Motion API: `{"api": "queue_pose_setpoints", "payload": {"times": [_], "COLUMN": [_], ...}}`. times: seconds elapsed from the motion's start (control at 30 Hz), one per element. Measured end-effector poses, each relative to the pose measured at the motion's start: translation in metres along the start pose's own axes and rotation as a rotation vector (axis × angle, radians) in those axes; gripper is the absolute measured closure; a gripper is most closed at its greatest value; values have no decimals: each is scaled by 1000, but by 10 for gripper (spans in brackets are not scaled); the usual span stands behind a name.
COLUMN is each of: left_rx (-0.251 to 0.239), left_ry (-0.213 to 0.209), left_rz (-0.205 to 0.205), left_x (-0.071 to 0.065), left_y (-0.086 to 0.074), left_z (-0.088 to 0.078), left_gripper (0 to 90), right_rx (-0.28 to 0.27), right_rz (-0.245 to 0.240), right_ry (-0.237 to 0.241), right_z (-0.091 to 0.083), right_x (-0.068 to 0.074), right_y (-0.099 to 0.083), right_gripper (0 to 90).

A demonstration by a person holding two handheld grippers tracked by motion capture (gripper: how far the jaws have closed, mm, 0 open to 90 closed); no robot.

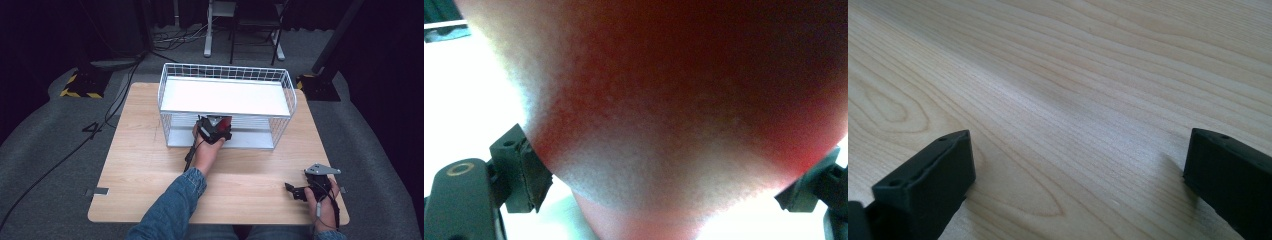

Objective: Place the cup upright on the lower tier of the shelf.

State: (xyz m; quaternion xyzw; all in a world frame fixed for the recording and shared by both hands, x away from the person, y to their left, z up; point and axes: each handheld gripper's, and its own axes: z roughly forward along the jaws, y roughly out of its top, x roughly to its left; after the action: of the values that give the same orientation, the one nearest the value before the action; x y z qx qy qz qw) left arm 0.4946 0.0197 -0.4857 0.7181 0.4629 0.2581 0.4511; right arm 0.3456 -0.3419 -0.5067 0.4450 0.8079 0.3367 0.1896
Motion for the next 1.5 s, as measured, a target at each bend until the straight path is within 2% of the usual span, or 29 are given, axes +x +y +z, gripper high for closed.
{"api": "queue_pose_setpoints", "payload": {"times": [0.1, 0.4, 0.43, 0.53, 0.73, 0.8, 1.2, 1.23, 1.27, 1.37, 1.5], "left_rx": [6, 32, 33, 38, 55, 58, 37, 32, 32, 20, 18], "left_ry": [3, 26, 16, 20, -25, -33, -13, -17, -17, -31, -54], "left_rz": [10, 5, 1, -16, -70, -69, -40, -22, -22, -3, -6], "left_x": [0, -3, -3, -3, 0, 2, 1, 0, 0, -2, -2], "left_y": [0, -1, -2, -4, -8, -9, -6, -5, -5, -5, -4], "left_z": [0, -3, -4, -7, -16, -20, -55, -62, -62, -77, -92], "left_gripper": [147, 147, 147, 150, 149, 150, 151, 150, 150, 150, 151], "right_rx": [0, -1, 0, -1, -1, -1, -1, -1, -1, 0, 0], "right_rz": [0, -1, 0, -1, -1, -1, -6, -6, -5, -6, -6], "right_ry": [0, -1, 0, -1, -1, 0, 5, 5, 5, 6, 5], "right_z": [0, 0, 0, 0, 0, 0, 0, 0, 0, 0, 0], "right_x": [0, 0, 0, 0, 0, 0, 0, 0, 0, 0, 0], "right_y": [0, 0, 0, 0, 0, 0, 0, 0, 0, 0, 0], "right_gripper": [4, 4, 4, 4, 4, 4, 4, 4, 4, 4, 4]}}
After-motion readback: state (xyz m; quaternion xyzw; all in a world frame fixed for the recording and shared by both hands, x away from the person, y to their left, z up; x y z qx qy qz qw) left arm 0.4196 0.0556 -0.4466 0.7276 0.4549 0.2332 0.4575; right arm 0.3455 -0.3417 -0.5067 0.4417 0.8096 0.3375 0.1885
